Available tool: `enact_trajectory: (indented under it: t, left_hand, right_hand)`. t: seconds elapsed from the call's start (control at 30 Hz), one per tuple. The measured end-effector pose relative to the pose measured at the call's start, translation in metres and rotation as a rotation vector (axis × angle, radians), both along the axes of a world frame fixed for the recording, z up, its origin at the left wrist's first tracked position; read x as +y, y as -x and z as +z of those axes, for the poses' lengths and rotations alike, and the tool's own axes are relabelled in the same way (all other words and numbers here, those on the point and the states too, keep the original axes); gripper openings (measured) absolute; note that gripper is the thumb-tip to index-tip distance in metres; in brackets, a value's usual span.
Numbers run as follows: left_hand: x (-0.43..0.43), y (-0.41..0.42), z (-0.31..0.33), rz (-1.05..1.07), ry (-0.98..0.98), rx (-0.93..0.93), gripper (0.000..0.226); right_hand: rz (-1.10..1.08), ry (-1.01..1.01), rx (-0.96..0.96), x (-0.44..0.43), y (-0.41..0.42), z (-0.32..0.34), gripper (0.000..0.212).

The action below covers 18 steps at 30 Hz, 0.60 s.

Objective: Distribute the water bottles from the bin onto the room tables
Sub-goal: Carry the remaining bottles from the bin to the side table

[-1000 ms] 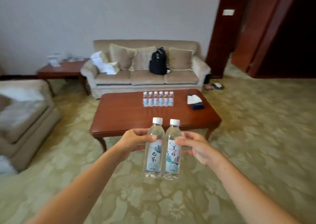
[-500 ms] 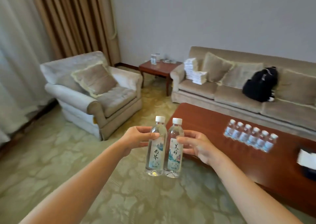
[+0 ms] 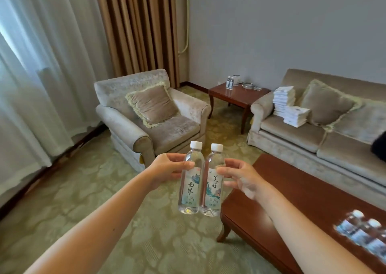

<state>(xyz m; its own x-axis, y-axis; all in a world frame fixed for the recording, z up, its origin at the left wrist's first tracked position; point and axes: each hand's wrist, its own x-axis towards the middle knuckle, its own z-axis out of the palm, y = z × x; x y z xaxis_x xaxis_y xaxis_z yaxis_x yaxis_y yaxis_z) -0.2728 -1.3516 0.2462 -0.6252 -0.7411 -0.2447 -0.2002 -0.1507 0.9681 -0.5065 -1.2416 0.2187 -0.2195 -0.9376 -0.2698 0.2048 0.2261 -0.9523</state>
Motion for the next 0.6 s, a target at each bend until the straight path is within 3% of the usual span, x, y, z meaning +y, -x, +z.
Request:
enact_trajectory:
  t: [0.17, 0.33, 0.5, 0.6]
  left_hand:
    - [-0.097, 0.034, -0.014, -0.027, -0.031, 0.004, 0.068]
    - [-0.214, 0.077, -0.012, -0.077, -0.039, 0.027, 0.044]
    - [-0.34, 0.127, -0.004, -0.168, 0.046, -0.064, 0.065]
    - [-0.394, 0.157, -0.001, -0.191, 0.039, -0.069, 0.062]
  right_hand:
    - [-0.004, -0.002, 0.011, -0.09, 0.031, -0.007, 0.067]
    - [-0.072, 0.01, 0.025, -0.199, 0.067, -0.007, 0.077]
    - [-0.148, 0.04, 0.014, -0.3, 0.104, 0.003, 0.062]
    - [-0.163, 0.036, 0.006, -0.35, 0.128, 0.004, 0.051]
